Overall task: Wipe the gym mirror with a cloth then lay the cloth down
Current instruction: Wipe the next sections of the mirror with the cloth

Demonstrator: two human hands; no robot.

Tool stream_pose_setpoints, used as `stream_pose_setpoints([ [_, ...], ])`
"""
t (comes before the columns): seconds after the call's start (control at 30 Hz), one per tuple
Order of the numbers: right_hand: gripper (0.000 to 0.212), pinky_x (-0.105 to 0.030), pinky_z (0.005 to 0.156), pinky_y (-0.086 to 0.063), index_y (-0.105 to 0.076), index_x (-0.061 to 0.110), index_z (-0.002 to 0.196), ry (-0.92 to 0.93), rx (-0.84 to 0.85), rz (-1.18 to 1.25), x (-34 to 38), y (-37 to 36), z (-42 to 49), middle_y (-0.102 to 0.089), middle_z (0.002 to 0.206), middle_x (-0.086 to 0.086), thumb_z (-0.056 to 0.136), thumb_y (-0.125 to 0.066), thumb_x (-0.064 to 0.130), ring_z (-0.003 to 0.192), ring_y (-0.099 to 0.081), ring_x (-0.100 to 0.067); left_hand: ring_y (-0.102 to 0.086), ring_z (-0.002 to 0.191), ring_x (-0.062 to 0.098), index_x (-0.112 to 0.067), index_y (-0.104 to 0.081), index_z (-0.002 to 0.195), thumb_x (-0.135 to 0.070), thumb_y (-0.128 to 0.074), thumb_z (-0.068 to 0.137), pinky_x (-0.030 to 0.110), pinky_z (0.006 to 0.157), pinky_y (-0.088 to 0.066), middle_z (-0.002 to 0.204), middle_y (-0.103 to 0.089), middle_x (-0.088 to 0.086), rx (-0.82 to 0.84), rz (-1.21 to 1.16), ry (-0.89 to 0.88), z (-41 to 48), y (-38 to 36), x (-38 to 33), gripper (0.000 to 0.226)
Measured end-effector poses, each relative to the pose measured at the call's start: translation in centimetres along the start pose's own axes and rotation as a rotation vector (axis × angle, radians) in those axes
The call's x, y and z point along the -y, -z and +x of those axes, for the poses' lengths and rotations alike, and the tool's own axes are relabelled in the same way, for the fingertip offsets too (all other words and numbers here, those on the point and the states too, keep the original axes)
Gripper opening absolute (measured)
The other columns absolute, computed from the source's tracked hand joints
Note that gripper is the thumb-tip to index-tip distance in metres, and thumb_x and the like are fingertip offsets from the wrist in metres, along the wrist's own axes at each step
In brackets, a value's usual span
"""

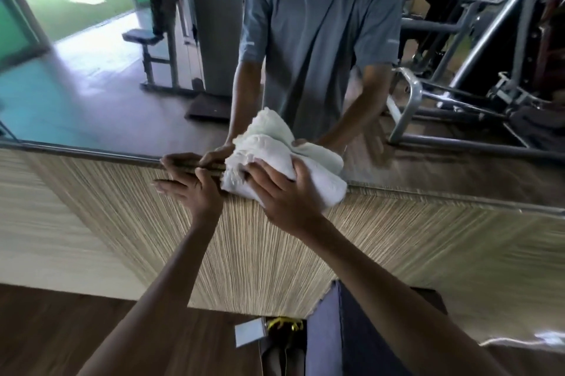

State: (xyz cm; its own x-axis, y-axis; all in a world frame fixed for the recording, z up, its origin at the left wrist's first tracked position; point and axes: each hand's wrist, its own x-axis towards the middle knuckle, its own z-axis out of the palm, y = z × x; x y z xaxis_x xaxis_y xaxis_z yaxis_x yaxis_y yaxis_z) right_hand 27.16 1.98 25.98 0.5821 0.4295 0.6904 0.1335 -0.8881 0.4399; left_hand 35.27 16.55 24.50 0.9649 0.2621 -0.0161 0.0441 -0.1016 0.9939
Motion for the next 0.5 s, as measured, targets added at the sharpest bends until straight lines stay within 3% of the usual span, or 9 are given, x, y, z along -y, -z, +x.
stream_pose_setpoints([
  [0.1,0.039,-0.049,0.106,-0.037,-0.058,0.019,0.138,0.034,0.003,-0.048,-1.9,0.7,-1.9,-0.059,0.14,0.001,0.099,-0.054,0.022,0.133,-0.052,-0.018,0.015,0.15,0.047,-0.012,0.0,0.16,-0.034,-0.032,0.088,0.046,0.12,0.006,0.158,0.021,0.035,-0.052,0.004,-0.028,-0.3,-0.1,0.1,0.082],
  [0.17,0.044,-0.051,0.112,-0.029,-0.053,0.018,0.141,0.041,0.033,-0.077,-4.6,1.7,-4.9,-0.059,0.14,0.0,0.097,-0.056,0.019,0.133,-0.05,-0.019,0.013,0.15,0.047,-0.009,-0.002,0.16,-0.025,-0.038,0.096,0.045,0.12,0.004,0.159,0.018,0.035,-0.089,0.015,-0.04,-0.3,-0.4,0.0,0.075],
  [0.3,0.045,-0.054,0.117,-0.013,-0.051,0.019,0.139,0.015,0.128,-0.217,-11.8,5.2,-12.9,-0.064,0.132,-0.002,0.094,-0.055,0.016,0.13,-0.044,-0.024,0.013,0.149,0.051,-0.005,-0.002,0.159,-0.026,-0.037,0.097,0.049,0.12,0.003,0.158,0.019,0.037,-0.089,0.065,-0.047,0.0,-0.6,0.4,0.074],
  [0.43,0.045,-0.057,0.106,-0.022,-0.055,0.019,0.129,-0.017,0.217,-0.308,-14.7,7.1,-15.9,-0.057,0.137,0.001,0.084,-0.059,0.015,0.127,-0.043,-0.027,0.014,0.149,0.049,-0.008,0.002,0.16,-0.039,-0.029,0.083,0.05,0.121,0.0,0.158,0.022,0.034,-0.041,0.063,0.012,0.3,-0.4,0.0,0.089],
  [0.5,0.045,-0.056,0.104,-0.023,-0.054,0.019,0.127,-0.081,0.185,-0.284,-12.8,6.6,-14.4,-0.049,0.141,0.001,0.082,-0.058,0.016,0.129,-0.041,-0.027,0.015,0.15,0.047,-0.011,0.003,0.16,-0.035,-0.033,0.09,0.051,0.121,0.0,0.158,0.023,0.033,-0.037,0.06,0.025,0.5,-0.4,0.0,0.082],
])
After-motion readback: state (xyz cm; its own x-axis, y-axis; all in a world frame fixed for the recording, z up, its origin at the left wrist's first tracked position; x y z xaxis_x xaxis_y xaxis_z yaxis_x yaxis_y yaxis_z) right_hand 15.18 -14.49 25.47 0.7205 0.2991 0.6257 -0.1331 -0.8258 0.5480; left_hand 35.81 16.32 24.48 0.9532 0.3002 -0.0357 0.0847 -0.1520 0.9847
